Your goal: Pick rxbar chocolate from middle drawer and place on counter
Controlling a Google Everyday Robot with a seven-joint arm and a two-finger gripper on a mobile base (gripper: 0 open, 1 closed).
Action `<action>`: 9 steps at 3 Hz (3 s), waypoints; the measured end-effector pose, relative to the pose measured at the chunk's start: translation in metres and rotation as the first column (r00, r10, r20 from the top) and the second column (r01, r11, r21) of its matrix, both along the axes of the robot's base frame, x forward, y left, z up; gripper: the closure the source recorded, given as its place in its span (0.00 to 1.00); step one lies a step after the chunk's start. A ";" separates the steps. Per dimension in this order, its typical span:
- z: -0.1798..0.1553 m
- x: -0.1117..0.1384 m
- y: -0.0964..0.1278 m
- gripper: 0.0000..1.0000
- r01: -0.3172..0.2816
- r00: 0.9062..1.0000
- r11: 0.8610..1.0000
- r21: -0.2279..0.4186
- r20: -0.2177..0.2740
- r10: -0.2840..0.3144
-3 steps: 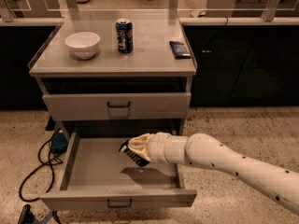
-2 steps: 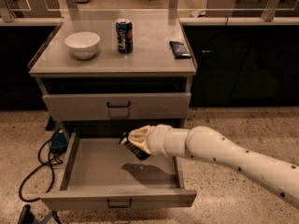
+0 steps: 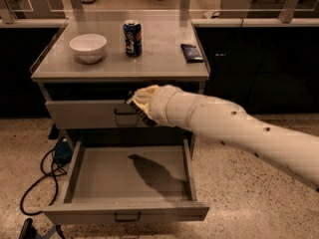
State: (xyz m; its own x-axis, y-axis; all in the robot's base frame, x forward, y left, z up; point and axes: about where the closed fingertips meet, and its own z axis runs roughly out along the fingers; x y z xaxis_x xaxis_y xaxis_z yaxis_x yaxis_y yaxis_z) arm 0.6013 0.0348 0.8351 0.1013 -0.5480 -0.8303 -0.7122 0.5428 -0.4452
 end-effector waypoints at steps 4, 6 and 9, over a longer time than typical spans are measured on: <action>-0.015 0.065 -0.048 1.00 0.081 0.956 0.968 0.238 -0.294 -0.008; 0.057 0.141 -0.058 1.00 0.017 0.961 0.973 0.229 -0.272 0.047; 0.305 0.204 -0.059 1.00 0.037 0.989 0.987 0.154 0.133 -0.058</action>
Offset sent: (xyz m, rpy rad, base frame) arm 0.0031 0.0015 0.0197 0.0589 0.0490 -0.0389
